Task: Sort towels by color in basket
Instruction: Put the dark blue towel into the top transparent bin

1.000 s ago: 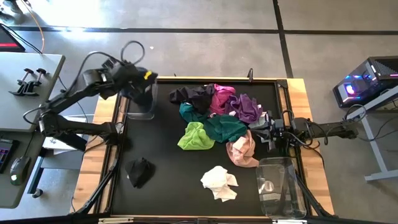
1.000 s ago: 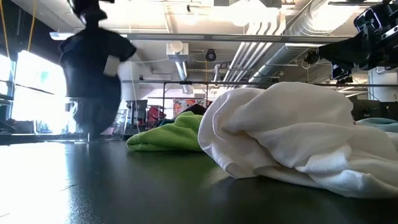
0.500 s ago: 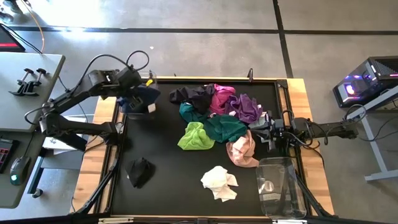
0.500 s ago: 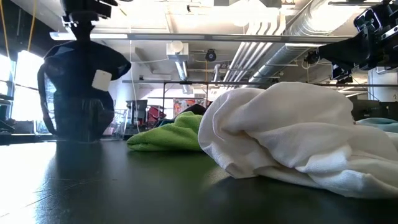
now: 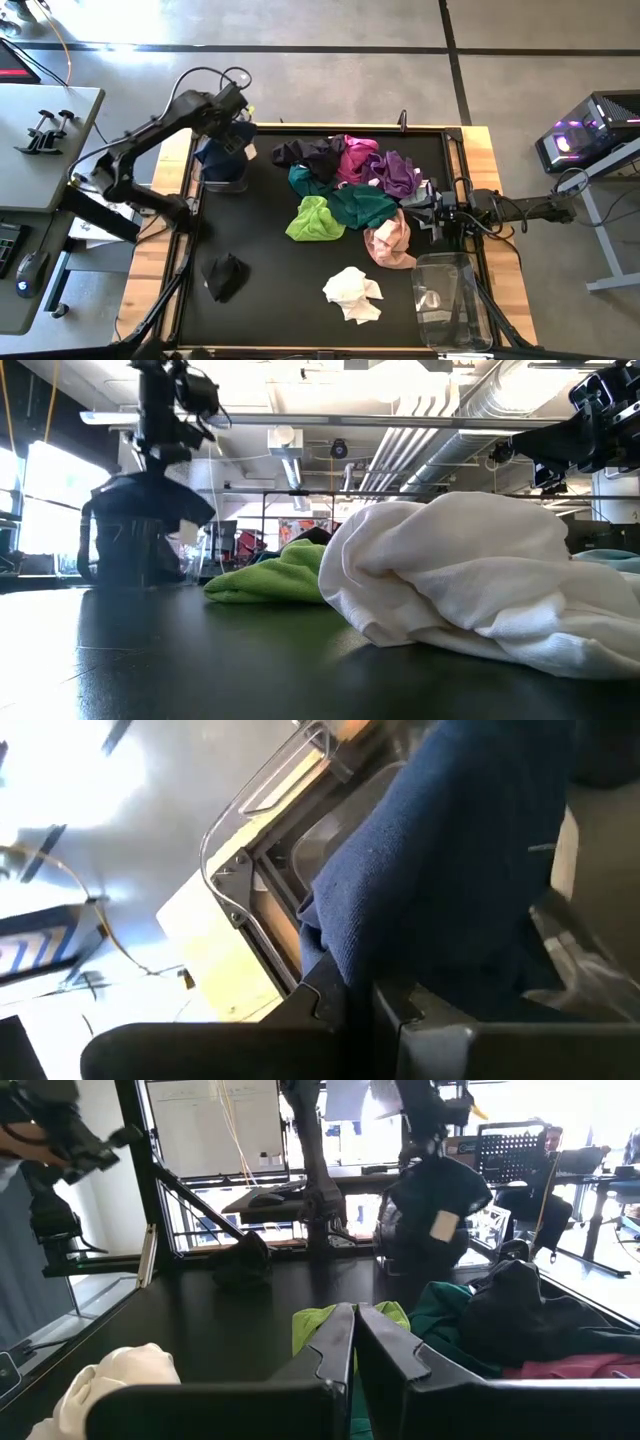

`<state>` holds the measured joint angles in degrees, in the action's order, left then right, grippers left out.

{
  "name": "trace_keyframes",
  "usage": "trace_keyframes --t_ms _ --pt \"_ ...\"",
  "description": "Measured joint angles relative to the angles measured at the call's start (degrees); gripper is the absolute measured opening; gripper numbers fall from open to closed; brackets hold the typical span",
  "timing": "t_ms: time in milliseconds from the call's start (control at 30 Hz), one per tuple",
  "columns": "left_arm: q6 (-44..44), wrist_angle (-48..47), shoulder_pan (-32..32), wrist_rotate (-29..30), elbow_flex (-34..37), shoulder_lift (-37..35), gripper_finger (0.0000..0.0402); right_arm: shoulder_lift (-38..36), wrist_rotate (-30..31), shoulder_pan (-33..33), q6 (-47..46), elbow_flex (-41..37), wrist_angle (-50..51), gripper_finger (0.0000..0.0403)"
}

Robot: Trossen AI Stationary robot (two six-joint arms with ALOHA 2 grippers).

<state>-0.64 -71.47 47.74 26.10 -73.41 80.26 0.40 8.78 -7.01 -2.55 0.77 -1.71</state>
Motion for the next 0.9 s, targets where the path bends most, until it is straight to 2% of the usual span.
trace_keyframes --t_ms 300,600,767,900 --pt "1.24 0.71 4.67 0.00 0.00 7.07 0.0079 0.00 0.01 0.00 0.00 0.00 0.01 0.0009" --pt "1.45 -0.26 6.32 0.05 0.00 7.86 0.0161 0.00 0.00 0.00 0.00 -0.01 0.01 0.0009" --pt "1.92 -2.90 5.81 -0.57 -1.56 4.62 0.0168 0.00 0.00 0.02 0.00 -0.02 0.01 0.0009" --pt "0.68 2.54 5.33 -7.37 -1.20 1.83 0.0155 0.00 0.00 0.01 0.00 0.00 0.01 0.0009"
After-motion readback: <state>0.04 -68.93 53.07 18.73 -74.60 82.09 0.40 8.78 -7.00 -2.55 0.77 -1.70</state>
